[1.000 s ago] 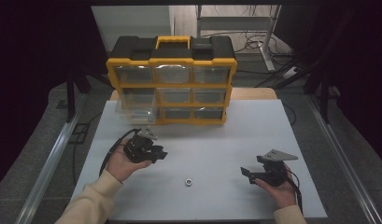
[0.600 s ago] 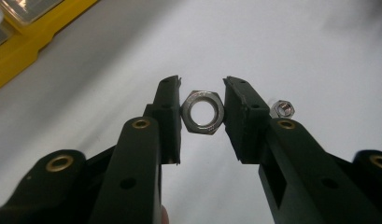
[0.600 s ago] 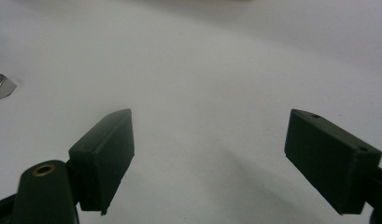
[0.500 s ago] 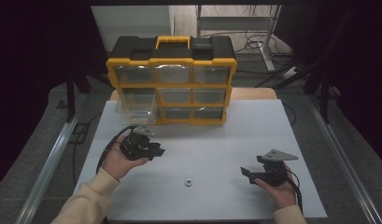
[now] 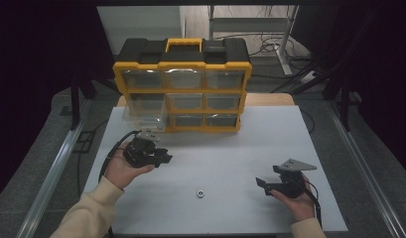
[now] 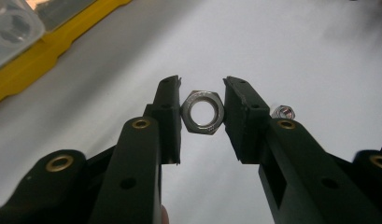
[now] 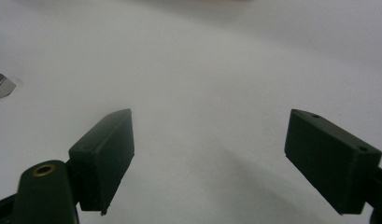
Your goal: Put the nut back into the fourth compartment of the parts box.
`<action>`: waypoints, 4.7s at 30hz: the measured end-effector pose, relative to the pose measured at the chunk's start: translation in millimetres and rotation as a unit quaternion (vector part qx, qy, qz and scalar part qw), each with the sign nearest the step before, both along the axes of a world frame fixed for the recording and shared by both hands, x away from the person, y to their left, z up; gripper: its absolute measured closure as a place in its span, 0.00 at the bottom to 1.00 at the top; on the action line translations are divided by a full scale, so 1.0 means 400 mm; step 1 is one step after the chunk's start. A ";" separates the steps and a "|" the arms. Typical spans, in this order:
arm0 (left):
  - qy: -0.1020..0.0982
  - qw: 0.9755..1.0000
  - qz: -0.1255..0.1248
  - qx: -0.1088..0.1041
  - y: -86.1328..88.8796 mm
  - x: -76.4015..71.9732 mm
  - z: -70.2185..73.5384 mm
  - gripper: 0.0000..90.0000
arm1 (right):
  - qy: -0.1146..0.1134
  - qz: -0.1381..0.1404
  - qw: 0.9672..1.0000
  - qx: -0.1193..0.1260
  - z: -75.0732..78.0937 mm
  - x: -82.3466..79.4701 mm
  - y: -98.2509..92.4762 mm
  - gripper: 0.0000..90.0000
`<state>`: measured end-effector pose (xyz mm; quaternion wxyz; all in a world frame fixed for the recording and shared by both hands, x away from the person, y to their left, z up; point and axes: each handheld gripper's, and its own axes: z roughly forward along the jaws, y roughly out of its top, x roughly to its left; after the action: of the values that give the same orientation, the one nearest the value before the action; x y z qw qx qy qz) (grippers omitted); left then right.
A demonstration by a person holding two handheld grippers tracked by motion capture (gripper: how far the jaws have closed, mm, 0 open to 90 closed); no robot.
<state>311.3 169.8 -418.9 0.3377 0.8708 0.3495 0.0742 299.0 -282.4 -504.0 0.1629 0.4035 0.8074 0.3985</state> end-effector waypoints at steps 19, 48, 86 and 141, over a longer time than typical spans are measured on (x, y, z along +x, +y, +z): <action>-0.013 1.000 0.004 -0.012 0.015 0.012 0.053 0.75 | 0.001 0.001 1.000 0.001 0.000 0.000 0.000 0.18; -0.032 0.999 0.024 -0.028 0.063 0.025 0.142 0.75 | 0.001 -0.001 1.000 0.003 0.002 0.000 -0.001 0.18; -0.040 0.997 0.049 -0.043 0.120 0.069 0.219 0.75 | -0.003 -0.001 1.000 0.004 0.004 -0.001 -0.002 0.18; -0.055 0.988 0.137 -0.043 0.149 0.196 0.201 0.30 | -0.003 0.001 1.000 0.001 0.003 -0.003 0.001 0.18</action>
<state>389.8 229.5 -338.5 0.3800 0.7941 0.4491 0.1528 298.0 -281.9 -502.7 0.1640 0.4017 0.8069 0.4007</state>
